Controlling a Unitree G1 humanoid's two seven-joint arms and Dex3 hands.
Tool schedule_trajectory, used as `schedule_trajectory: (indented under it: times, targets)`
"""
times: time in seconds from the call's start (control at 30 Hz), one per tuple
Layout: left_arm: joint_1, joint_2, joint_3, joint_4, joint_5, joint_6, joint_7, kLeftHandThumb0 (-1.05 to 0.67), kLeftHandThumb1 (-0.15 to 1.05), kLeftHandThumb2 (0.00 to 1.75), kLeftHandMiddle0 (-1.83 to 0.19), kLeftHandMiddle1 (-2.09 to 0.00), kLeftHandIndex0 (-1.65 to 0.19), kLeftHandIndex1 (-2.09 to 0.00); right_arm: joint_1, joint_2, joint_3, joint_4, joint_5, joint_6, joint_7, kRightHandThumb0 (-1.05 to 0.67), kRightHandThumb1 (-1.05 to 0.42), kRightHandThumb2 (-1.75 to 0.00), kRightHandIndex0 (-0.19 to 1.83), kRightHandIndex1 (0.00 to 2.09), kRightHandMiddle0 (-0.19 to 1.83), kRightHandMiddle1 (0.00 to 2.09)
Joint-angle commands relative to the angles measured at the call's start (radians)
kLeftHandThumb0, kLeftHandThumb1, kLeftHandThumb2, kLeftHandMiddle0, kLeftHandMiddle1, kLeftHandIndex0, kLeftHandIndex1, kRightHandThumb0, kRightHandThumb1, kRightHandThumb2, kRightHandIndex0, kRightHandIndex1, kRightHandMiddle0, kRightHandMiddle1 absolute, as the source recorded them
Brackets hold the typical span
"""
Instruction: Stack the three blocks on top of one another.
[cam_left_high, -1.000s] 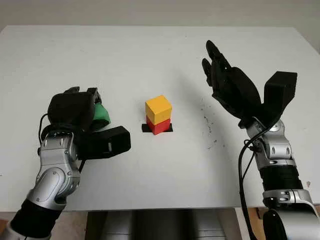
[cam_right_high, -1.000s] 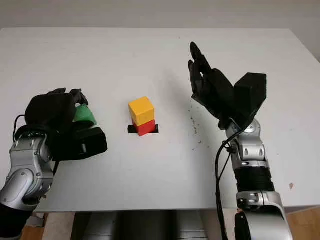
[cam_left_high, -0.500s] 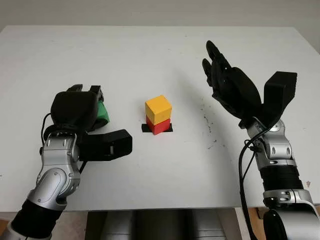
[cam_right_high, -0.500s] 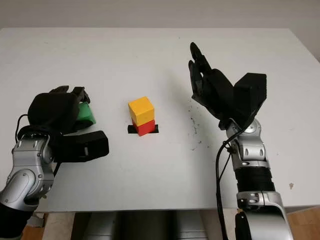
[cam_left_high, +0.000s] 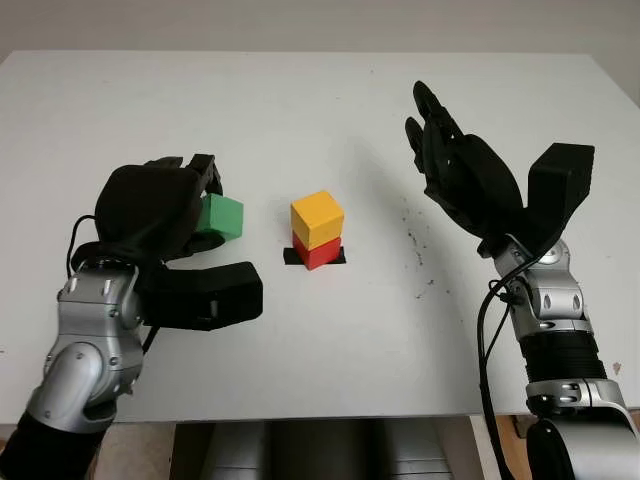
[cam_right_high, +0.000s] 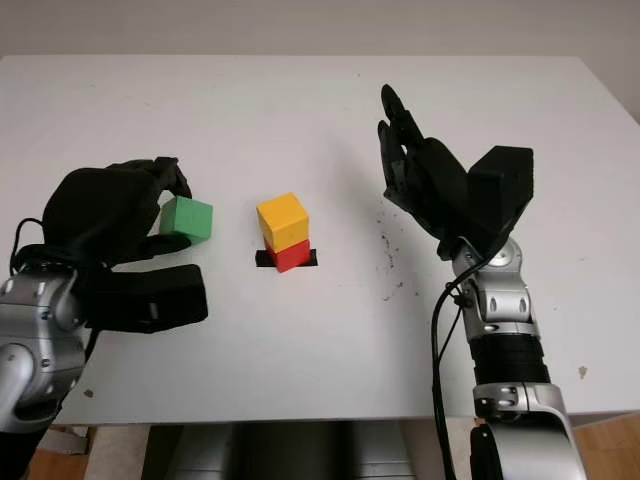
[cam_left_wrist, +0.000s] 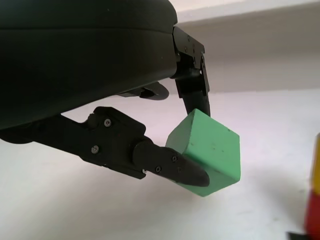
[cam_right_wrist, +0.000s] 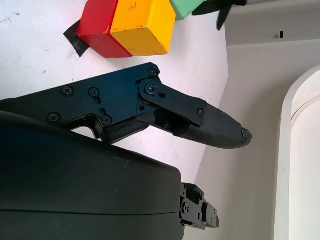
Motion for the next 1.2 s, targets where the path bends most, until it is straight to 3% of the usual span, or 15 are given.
schedule_trajectory:
  times: [0.0,0.17,0.4,0.7,0.97,1.17]
  targets:
    - [-0.012,0.006,0.048,-0.041,-0.061,-0.008,-0.011,-0.46,1.05,0.15,-0.27,-0.04,-0.17,-1.60,0.002,-0.001,-0.002,-0.020,0.001,-0.008,-0.001,-0.67,-1.05,-0.82,-0.19,0.00,-0.19,0.00]
    - [-0.036,0.016,0.112,-0.052,-0.196,-0.036,0.000,-0.49,1.05,0.15,-0.24,-0.05,-0.17,-1.69,0.006,-0.001,-0.003,-0.027,0.003,-0.001,-0.001,-0.67,-1.05,-0.81,-0.19,0.00,-0.19,0.00]
    - [-0.050,-0.046,0.204,-0.005,-0.474,-0.060,0.076,-0.42,1.04,0.07,-0.24,-0.05,-0.31,-1.41,0.004,-0.002,-0.001,-0.022,-0.001,-0.006,-0.006,-0.68,-1.05,-0.80,-0.19,0.00,-0.19,0.00]
    - [-0.122,-0.085,0.260,0.089,-0.765,-0.042,0.116,-0.42,1.05,0.13,-0.23,-0.06,-0.29,-1.47,0.001,0.003,-0.001,-0.011,0.000,-0.007,-0.006,-0.68,-1.05,-0.80,-0.19,0.00,-0.19,0.00]
    - [-0.199,-0.182,0.194,0.098,-0.813,0.115,0.226,-0.45,1.05,0.13,-0.26,-0.05,-0.36,-1.62,-0.012,0.007,0.005,-0.002,0.001,-0.006,0.001,-0.69,-1.05,-0.80,-0.19,0.00,-0.19,0.00]
    - [-0.205,-0.243,0.152,0.086,-0.837,0.175,0.277,-0.41,1.05,0.16,-0.28,-0.06,-0.31,-1.67,-0.021,0.013,0.011,0.008,-0.007,-0.005,-0.006,-0.69,-1.05,-0.78,-0.19,0.00,-0.19,0.00]
